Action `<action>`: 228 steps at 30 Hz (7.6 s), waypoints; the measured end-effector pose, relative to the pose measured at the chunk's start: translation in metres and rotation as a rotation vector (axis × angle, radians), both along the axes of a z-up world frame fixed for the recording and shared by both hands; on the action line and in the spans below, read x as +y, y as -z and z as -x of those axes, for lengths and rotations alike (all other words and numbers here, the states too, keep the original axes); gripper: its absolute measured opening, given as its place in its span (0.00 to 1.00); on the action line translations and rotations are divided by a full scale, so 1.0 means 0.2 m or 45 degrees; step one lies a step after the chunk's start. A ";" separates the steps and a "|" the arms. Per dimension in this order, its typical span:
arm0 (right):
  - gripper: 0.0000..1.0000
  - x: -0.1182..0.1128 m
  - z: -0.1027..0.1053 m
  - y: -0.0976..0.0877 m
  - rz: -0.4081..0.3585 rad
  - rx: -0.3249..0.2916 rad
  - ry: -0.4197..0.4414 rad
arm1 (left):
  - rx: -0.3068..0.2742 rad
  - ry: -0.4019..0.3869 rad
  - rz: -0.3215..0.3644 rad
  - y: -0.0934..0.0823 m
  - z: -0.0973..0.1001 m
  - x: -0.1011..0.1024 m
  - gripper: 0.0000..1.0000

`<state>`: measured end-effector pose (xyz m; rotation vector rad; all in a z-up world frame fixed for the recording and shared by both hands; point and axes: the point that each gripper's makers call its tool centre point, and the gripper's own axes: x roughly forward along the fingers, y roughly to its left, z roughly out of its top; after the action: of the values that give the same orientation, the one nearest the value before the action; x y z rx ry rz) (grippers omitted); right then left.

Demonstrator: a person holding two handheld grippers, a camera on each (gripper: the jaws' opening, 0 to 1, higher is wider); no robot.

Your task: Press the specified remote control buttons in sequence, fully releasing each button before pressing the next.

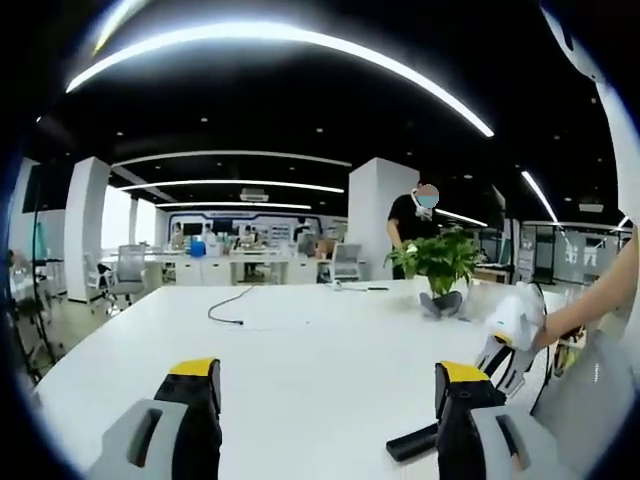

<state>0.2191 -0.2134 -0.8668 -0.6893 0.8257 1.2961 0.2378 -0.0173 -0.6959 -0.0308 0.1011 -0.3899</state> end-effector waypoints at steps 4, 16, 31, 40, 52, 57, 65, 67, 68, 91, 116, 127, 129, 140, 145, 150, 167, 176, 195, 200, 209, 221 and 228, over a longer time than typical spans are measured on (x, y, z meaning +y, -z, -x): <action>0.21 0.00 -0.02 0.00 -0.005 0.002 0.012 | 0.001 -0.010 0.012 0.00 0.00 0.01 0.92; 0.21 0.01 -0.10 0.00 -0.012 0.007 0.025 | 0.013 -0.001 -0.005 0.01 0.00 0.00 0.91; 0.21 0.00 -0.22 0.00 0.019 0.022 -0.020 | 0.031 0.007 -0.003 0.03 0.00 0.00 0.90; 0.21 0.00 -0.30 0.01 0.034 0.036 -0.057 | 0.041 0.010 -0.007 0.03 0.00 -0.01 0.90; 0.21 0.00 -0.34 0.01 0.086 0.011 -0.098 | 0.043 0.011 -0.012 0.03 0.00 -0.01 0.89; 0.21 0.00 -0.37 0.01 0.104 0.005 -0.109 | 0.037 0.001 -0.004 0.03 0.00 0.00 0.89; 0.21 0.00 -0.43 0.01 0.135 -0.001 -0.121 | 0.037 0.003 -0.007 0.03 0.00 0.00 0.89; 0.21 0.00 -0.45 0.01 0.142 0.003 -0.122 | 0.034 0.003 -0.007 0.03 0.00 0.00 0.89; 0.21 0.00 -0.47 0.01 0.146 0.000 -0.123 | 0.033 0.004 -0.006 0.03 0.00 0.00 0.89; 0.21 0.00 -0.64 0.02 0.253 0.011 -0.156 | 0.037 -0.003 0.007 0.02 -0.01 0.01 0.89; 0.21 0.00 -0.80 0.03 0.393 0.033 -0.172 | 0.047 -0.019 0.023 0.03 -0.01 0.03 0.88; 0.21 -0.01 -0.86 0.03 0.427 0.033 -0.182 | 0.053 -0.029 0.032 0.04 -0.01 0.04 0.88; 0.21 -0.01 -0.87 0.03 0.430 0.034 -0.185 | 0.055 -0.029 0.038 0.04 -0.01 0.04 0.88; 0.21 -0.01 -0.92 0.03 0.443 0.037 -0.183 | 0.074 -0.021 0.032 0.05 -0.01 0.03 0.88; 0.21 -0.02 -0.94 0.02 0.447 0.037 -0.189 | 0.079 -0.028 0.034 0.06 -0.01 0.04 0.88; 0.21 -0.02 -0.96 0.03 0.449 0.036 -0.193 | 0.084 -0.030 0.033 0.06 -0.01 0.04 0.88; 0.21 -0.02 -1.03 0.02 0.442 0.032 -0.192 | 0.096 -0.040 0.030 0.07 -0.02 0.05 0.88; 0.21 -0.02 -1.04 0.02 0.431 0.013 -0.210 | 0.093 -0.048 0.035 0.07 -0.02 0.06 0.88; 0.51 0.00 -1.05 -0.08 -0.038 0.057 0.238 | 0.085 -0.047 0.061 0.06 -0.03 0.06 0.88; 0.77 0.01 -1.11 -0.24 -0.366 0.026 0.535 | 0.082 -0.040 0.057 0.06 -0.02 0.05 0.88; 0.99 -0.09 -1.00 -0.47 -0.599 -0.139 0.753 | 0.074 -0.027 0.062 0.05 -0.02 0.04 0.88; 0.99 -0.21 -0.77 -0.73 -0.825 -0.247 0.882 | 0.065 -0.022 0.060 0.04 -0.01 0.04 0.88; 0.99 -0.30 -0.60 -0.87 -0.919 -0.352 0.953 | 0.062 -0.014 0.056 0.04 -0.01 0.03 0.88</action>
<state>0.3391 -0.2739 -0.6929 0.0440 0.2829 0.6988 0.2400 -0.0114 -0.7036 -0.0844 0.1401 -0.3807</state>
